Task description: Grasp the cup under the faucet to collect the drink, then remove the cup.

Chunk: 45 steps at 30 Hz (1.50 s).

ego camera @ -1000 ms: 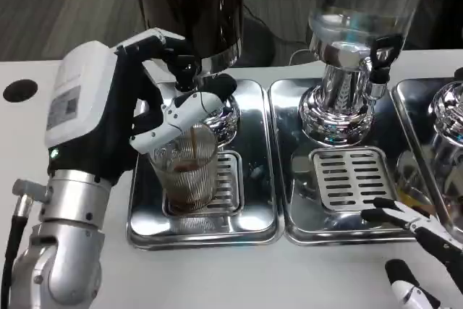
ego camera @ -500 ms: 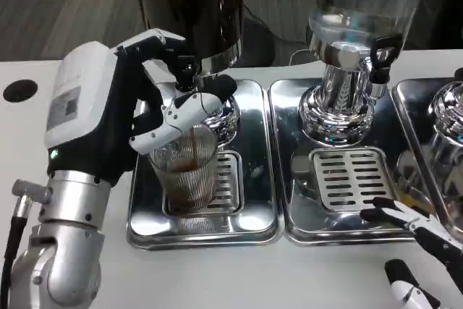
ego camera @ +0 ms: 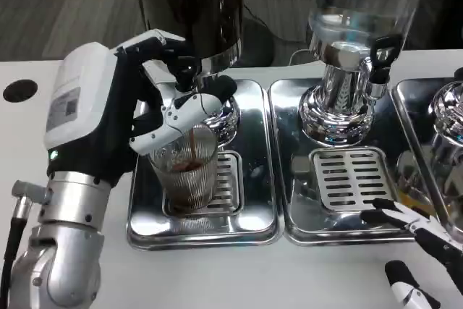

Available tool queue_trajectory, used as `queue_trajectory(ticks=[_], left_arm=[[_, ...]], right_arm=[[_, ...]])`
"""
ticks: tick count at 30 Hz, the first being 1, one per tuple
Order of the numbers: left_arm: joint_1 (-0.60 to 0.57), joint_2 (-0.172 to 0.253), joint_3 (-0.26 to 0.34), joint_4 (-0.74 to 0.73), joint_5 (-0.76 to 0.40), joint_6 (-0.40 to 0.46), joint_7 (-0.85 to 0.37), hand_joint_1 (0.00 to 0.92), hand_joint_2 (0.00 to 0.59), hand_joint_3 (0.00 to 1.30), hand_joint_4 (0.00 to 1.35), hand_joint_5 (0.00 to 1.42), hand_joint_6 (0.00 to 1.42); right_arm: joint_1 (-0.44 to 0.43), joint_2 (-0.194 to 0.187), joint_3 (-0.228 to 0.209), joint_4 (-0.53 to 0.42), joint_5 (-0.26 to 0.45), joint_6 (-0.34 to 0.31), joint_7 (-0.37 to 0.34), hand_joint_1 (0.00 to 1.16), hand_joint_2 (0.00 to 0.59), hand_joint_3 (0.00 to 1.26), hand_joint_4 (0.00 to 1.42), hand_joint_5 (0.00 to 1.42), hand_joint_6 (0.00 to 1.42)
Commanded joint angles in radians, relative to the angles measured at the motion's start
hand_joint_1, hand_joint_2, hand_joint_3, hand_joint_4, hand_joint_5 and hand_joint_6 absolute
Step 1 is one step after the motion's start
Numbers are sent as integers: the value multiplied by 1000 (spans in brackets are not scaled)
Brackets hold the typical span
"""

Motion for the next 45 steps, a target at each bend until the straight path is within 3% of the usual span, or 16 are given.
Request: queue_trajectory(ticks=[1,27,28,32,35,42,45], left_arm=[[28,10,-18,-2,5,-15,-40,101,72,576,557,955,807],[16,10,1,-13,-5,-18,-33,101,73,568,546,947,817],[16,9,5,-14,-6,-20,-29,101,73,551,521,944,817],[16,3,25,-12,-23,-43,-8,101,73,287,209,866,771],[13,-4,52,-4,-45,-76,11,101,73,181,84,862,760],[22,-18,81,-10,-56,-111,21,87,70,151,52,862,745],[44,-15,96,-21,-34,-117,29,81,61,149,62,704,732]], right_arm=[[3,1,-3,-7,2,4,1,430,443,270,132,108,0],[1,-3,-1,-12,4,13,6,430,443,270,132,108,0],[0,-3,0,-12,4,14,7,430,443,270,132,108,0],[0,-2,2,-11,3,15,8,430,443,270,132,108,0],[2,-2,1,-11,3,16,8,430,443,270,132,108,0],[4,-1,1,-12,8,16,8,430,443,274,132,108,0],[6,1,4,-13,12,14,9,430,443,273,132,108,0]])
